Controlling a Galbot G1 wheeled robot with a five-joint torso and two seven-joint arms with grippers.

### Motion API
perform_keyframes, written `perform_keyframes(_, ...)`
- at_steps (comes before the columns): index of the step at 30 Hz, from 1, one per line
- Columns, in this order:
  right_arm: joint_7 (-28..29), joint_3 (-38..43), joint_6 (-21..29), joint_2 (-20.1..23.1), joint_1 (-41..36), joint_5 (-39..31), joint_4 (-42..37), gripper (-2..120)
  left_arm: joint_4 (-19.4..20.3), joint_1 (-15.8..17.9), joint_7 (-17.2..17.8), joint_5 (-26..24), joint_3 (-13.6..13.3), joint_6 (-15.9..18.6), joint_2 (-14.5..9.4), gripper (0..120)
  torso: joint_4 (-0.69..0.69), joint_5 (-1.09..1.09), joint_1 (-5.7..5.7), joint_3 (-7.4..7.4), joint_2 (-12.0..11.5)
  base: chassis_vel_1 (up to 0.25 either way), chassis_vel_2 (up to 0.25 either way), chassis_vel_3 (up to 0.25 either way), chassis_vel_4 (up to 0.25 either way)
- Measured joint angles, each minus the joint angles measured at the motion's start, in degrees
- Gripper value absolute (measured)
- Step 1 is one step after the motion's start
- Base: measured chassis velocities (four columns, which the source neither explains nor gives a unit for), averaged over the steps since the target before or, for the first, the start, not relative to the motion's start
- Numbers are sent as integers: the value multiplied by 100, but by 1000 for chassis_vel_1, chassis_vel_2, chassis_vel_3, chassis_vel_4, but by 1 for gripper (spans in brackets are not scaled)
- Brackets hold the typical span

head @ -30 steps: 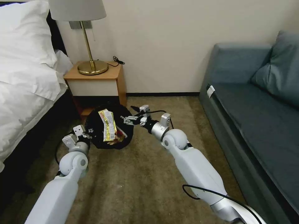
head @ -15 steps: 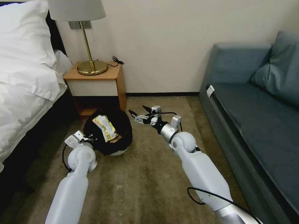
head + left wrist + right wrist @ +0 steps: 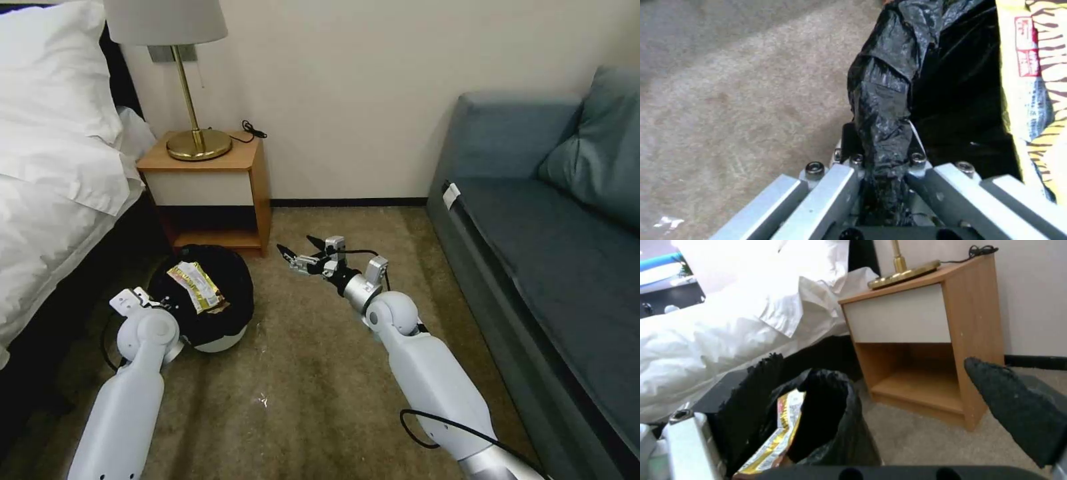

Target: Pick up the trash bin, then pick up the garbage on the floor and place it into the trash bin.

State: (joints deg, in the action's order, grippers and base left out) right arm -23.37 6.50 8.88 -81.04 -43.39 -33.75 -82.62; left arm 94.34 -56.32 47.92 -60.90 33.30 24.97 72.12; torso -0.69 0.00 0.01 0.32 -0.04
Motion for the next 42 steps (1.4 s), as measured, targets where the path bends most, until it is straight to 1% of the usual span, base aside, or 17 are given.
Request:
perform_keyframes(5, -61, 4, -31, 22, -78, 6, 27, 100, -168, -87, -366, 76, 106, -243, 129, 1, 0, 0, 0, 0, 0, 0, 0, 0, 0)
perform_keyframes(8, -84, -6, -38, 16, -109, 24, 44, 100, -244, -109, -451, 93, 149, -293, 190, 1, -1, 0, 0, 0, 0, 0, 0, 0, 0)
perform_keyframes(22, -151, -66, -45, -77, -167, 89, 113, 100, -436, -141, -531, 94, 246, -321, 269, 2, 0, 0, 0, 0, 0, 0, 0, 0, 0)
perform_keyframes(23, -170, -67, -51, -99, -173, 94, 146, 100, -510, -149, -531, 89, 272, -314, 274, 10, 0, 0, 0, 0, 0, 0, 0, 0, 0)
perform_keyframes(26, -188, -64, -54, -108, -176, 97, 167, 100, -538, -160, -531, 76, 294, -297, 269, 15, 0, 1, 0, 0, 0, 0, 0, 0, 0)
perform_keyframes(28, -210, -51, -60, -122, -186, 102, 199, 100, -574, -167, -527, 52, 312, -253, 247, 27, 0, 2, 0, -1, 0, 0, 0, 0, 0)
perform_keyframes(29, -210, -51, -60, -122, -186, 102, 199, 100, -574, -167, -527, 52, 312, -253, 247, 27, 0, 2, 0, -1, 0, 0, 0, 0, 0)
perform_keyframes(30, -214, -46, -66, -135, -187, 112, 218, 100, -578, -167, -522, 52, 311, -229, 236, 33, 0, 2, 0, -1, 0, 0, 0, 0, 0)
perform_keyframes(31, -214, -42, -73, -153, -186, 125, 246, 100, -553, -183, -491, 52, 300, -168, 224, 37, 0, 1, 0, 0, 0, 0, 0, 0, 0)
perform_keyframes(32, -214, -42, -73, -153, -186, 125, 246, 100, -553, -183, -491, 52, 300, -168, 224, 37, 0, 1, 0, 0, 0, 0, 0, 0, 0)
perform_keyframes(34, -212, -30, -81, -185, -179, 143, 286, 100, -447, -262, -412, 76, 253, 39, 172, 48, 0, 1, 0, -1, 1, 0, 0, 0, 0)
perform_keyframes(35, -212, -30, -81, -185, -179, 143, 286, 100, -447, -262, -412, 76, 253, 39, 172, 48, 0, 1, 0, -1, 1, 0, 0, 0, 0)
perform_keyframes(37, -196, -10, -83, -208, -179, 172, 307, 100, -398, -304, -361, 148, 232, 165, 140, 59, 0, 0, 0, 0, 0, 0, 0, 0, 0)
perform_keyframes(39, -189, 1, -87, -215, -177, 183, 317, 100, -359, -338, -356, 181, 223, 242, 110, 63, 0, 0, 0, 0, 0, 0, 0, 0, 0)
perform_keyframes(40, -182, 15, -92, -219, -175, 190, 327, 100, -297, -381, -348, 227, 219, 306, 76, 69, 0, -2, 0, 1, 0, 0, 0, 0, 0)
perform_keyframes(41, -182, 15, -92, -219, -175, 190, 327, 100, -297, -381, -348, 227, 219, 306, 76, 69, 0, -2, 0, 1, 0, 0, 0, 0, 0)
perform_keyframes(42, -172, 31, -99, -221, -174, 193, 340, 100, -203, -433, -344, 339, 213, 388, 19, 76, 0, -1, 0, 0, 0, 0, 0, 0, 0)
